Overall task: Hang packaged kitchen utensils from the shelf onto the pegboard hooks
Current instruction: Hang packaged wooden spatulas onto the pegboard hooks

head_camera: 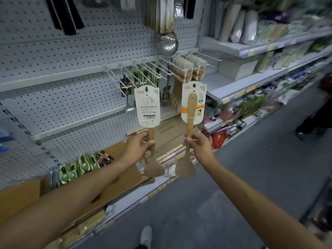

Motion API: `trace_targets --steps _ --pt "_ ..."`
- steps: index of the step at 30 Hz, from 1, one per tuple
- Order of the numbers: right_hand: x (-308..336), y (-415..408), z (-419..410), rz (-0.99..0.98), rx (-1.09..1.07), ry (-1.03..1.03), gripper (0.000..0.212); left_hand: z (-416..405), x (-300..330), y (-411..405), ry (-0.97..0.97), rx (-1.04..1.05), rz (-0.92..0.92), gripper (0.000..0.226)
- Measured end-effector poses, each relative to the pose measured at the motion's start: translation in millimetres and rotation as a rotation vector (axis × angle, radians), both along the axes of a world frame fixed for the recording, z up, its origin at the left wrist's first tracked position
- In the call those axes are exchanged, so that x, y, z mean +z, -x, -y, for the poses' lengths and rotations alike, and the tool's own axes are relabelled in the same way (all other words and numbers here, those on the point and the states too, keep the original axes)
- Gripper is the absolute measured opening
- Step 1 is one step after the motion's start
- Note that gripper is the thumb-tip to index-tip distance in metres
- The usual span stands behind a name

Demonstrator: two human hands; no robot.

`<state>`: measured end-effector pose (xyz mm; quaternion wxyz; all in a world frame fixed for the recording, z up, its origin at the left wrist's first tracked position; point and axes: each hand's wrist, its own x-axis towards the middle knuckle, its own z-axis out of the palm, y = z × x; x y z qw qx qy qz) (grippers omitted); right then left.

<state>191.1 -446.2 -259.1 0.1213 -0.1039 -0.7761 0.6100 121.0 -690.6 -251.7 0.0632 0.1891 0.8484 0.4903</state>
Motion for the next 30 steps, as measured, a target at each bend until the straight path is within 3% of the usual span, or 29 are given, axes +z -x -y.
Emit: trace_targets --steps 12,19,30 --pt "-20 77 -107 0.035 -0.170 -0.015 0.008 -121 -26 107 -0.026 -0.174 0.010 0.018" --pt "-22 131 -164 0.094 -0.163 -0.087 0.010 -184 -27 168 -0.005 -0.210 0.008 0.003" --pt "-32 201 -224 0.105 -0.113 -0.085 0.010 -243 -42 226 0.055 -0.276 -0.046 0.010"
